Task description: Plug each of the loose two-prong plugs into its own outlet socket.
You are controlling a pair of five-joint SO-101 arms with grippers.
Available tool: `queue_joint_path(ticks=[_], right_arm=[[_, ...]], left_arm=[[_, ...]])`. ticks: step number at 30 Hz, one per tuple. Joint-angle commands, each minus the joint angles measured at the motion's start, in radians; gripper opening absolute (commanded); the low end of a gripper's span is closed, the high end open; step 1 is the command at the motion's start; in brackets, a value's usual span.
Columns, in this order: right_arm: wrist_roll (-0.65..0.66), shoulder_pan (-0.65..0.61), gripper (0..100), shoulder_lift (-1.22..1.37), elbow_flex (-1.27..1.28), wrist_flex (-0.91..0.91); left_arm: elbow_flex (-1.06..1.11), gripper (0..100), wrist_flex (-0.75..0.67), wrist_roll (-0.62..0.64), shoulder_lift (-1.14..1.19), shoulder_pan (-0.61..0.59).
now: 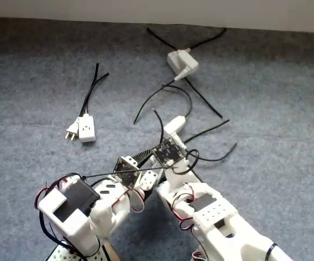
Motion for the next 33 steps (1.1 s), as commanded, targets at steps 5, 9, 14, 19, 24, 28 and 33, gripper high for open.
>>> queue_joint_path(ticks=[5,9,14,19,24,28,33], right_arm=[[-0.055,-0.018,1.3,-0.013,0.008,-0.019],[-0.149,-0.002,1.2,-0.038,-0.005,-0.074],[-0.084,0.269,1.1,-0.179,0.038,-0.147],[0.029,0.466,1.1,-0.349,0.071,-0.139],[0.149,0.473,0.9,-0.45,0.2,-0.147],[0.11,0.478,0.9,-0.46,0.205,-0.145],[0.095,0.479,0.9,-0.46,0.203,-0.145]], left_arm=[[-0.041,1,0.008,0.012,0.002,-0.012],[-0.038,1,0.006,0.012,0.002,-0.01],[-0.041,1,0.008,0.012,0.002,-0.012],[-0.041,1,0.011,0.012,0.002,-0.01],[-0.047,1,0.052,0.006,0.001,-0.007],[-0.039,1,0.055,0.005,-0.007,-0.007],[-0.045,1,0.06,0.003,-0.007,-0.005]])
